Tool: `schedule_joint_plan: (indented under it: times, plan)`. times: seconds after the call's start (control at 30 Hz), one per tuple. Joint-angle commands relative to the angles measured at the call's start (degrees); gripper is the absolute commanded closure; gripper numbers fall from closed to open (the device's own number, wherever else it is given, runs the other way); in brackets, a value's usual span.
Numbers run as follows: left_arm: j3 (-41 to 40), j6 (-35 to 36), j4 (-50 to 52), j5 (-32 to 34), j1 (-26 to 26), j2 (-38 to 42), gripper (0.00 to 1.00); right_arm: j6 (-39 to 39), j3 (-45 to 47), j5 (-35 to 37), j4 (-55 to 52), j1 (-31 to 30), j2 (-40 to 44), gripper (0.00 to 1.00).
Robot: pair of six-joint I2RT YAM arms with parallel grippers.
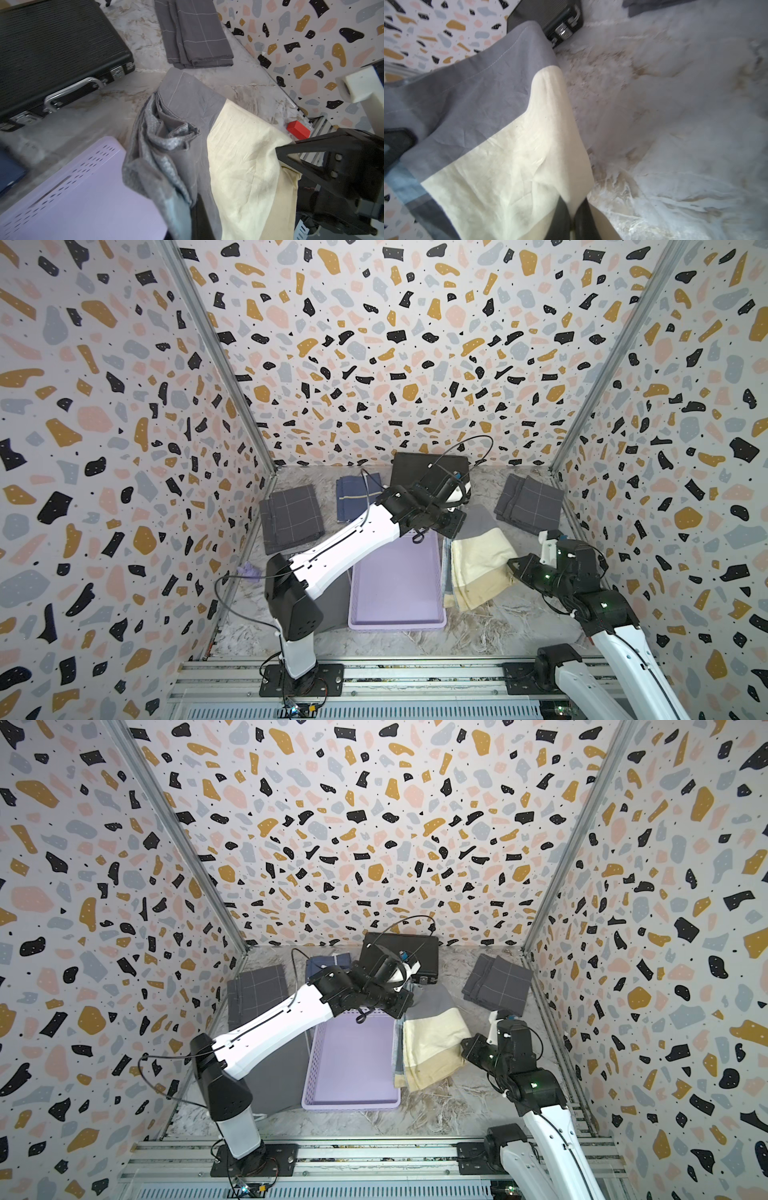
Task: Put the folded pillowcase in the basket
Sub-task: Pick up the pillowcase from the center of the board, then place the pillowcase in the basket.
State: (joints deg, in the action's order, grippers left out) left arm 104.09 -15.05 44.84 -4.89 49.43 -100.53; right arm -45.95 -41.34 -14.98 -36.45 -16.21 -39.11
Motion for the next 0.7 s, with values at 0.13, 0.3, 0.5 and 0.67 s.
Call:
schedule_joint_plan:
  times: [0.13,0.3,0.5,0.67]
  plan:
    - [-11.44,3.69,3.73,3.16,-10.7,10.12,1.0,-1.75,-5.03,6.43,2.87,-15.19,-8.12,1.0]
    - [-19.26,5.84,4.4,0.7,-17.49,14.66,1.0,0.09,-5.36,7.0,5.58,-23.14,-16.33,1.0]
    - [-23.78,7.12,0.49,-0.63,-21.4,12.58,1.0,-2.78,-3.51,7.17,15.51,-30.94,-26.08,1.0]
    - [-24.22,8.25,-2.28,0.92,-21.7,7.51,1.0,-2.69,-5.54,10.5,15.91,-34.37,-30.5,1.0]
